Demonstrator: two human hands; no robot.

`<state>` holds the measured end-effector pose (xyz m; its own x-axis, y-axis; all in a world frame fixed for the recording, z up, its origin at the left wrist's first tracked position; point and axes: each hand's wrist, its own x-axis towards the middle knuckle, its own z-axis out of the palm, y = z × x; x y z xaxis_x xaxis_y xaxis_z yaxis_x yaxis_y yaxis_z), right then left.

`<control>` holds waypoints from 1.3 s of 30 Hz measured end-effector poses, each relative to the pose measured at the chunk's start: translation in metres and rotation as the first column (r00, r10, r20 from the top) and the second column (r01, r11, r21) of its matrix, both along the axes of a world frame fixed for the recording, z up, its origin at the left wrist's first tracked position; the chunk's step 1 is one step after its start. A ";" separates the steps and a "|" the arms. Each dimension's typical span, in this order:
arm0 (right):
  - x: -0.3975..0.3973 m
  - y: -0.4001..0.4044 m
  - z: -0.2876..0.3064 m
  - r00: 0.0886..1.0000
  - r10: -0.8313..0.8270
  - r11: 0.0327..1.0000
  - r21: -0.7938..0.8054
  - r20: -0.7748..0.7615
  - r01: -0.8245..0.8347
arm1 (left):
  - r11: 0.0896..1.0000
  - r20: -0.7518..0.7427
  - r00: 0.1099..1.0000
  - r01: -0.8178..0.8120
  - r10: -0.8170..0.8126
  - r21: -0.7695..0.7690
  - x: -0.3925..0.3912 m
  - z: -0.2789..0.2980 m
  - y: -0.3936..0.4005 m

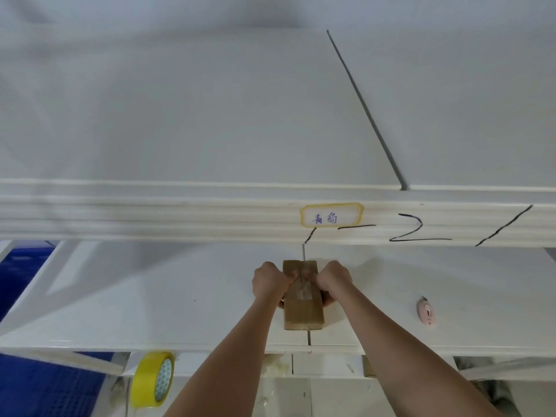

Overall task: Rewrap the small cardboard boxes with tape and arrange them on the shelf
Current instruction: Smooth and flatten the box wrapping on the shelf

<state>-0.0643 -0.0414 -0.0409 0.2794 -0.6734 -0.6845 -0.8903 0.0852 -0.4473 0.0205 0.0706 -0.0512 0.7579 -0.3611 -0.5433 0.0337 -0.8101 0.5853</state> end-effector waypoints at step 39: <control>-0.034 0.030 -0.009 0.990 0.143 0.963 -0.232 -0.005 -0.140 | 0.999 0.148 0.989 0.022 -0.014 -0.049 -0.041 -0.009 0.024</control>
<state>-0.0978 -0.0114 -0.0498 0.3906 -0.7657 -0.5111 -0.8803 -0.1483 -0.4506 -0.0208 0.0945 -0.0597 0.8217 -0.3996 -0.4065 -0.0705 -0.7789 0.6231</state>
